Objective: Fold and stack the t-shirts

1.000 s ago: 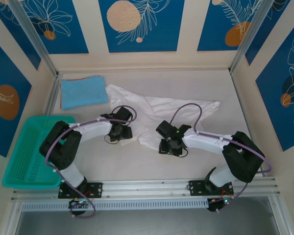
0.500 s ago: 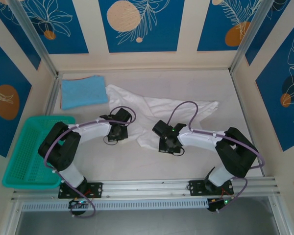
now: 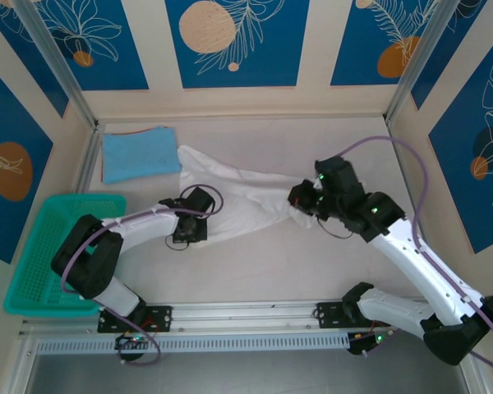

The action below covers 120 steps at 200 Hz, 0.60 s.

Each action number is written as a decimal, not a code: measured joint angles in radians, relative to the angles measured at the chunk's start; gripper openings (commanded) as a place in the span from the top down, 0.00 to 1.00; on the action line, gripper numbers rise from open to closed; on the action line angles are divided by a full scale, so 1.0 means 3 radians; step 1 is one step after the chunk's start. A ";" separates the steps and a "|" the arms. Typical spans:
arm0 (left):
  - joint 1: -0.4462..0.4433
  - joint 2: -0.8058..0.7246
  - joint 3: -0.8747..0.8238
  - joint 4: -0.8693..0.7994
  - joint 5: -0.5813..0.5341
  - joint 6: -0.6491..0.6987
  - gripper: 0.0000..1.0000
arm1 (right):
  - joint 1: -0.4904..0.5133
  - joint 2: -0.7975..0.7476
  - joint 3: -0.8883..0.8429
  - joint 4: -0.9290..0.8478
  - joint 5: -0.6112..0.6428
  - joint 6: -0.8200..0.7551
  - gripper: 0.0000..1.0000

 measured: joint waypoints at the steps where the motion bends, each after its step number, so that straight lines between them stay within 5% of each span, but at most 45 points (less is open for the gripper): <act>1: 0.0000 -0.0004 -0.0005 -0.0001 0.0000 0.0001 1.00 | -0.0024 0.0008 0.0022 -0.0001 0.0000 -0.0001 1.00; 36: 0.0000 -0.0179 -0.0191 -0.0009 -0.0081 0.0064 1.00 | -0.0710 0.0539 0.0622 0.0029 -0.0008 -0.0085 1.00; 66: 0.0000 -0.0198 -0.0226 0.0003 -0.0229 0.0058 1.00 | -0.1170 0.1869 0.1773 0.0023 0.0086 -0.0277 0.99; 77: 0.0000 -0.0242 -0.0266 0.0022 -0.0277 0.0046 1.00 | -0.1280 0.2557 0.2475 0.0037 0.0201 -0.0373 0.85; 89: 0.0000 -0.0315 -0.0328 0.0039 -0.0309 0.0015 1.00 | -0.1391 0.3429 0.3507 -0.0079 0.0292 -0.0483 0.52; 101: 0.0000 -0.0401 -0.0388 0.0045 -0.0343 -0.0031 1.00 | -0.1499 0.4363 0.4612 -0.0205 0.0346 -0.0554 0.02; 110: 0.0000 -0.0448 -0.0416 0.0043 -0.0369 -0.0047 0.91 | -0.1587 0.5032 0.5409 -0.0340 0.0359 -0.0565 0.01; 120: 0.0000 -0.0484 -0.0431 0.0042 -0.0393 -0.0079 0.83 | -0.1684 0.5306 0.5442 -0.0296 0.0355 -0.0559 0.01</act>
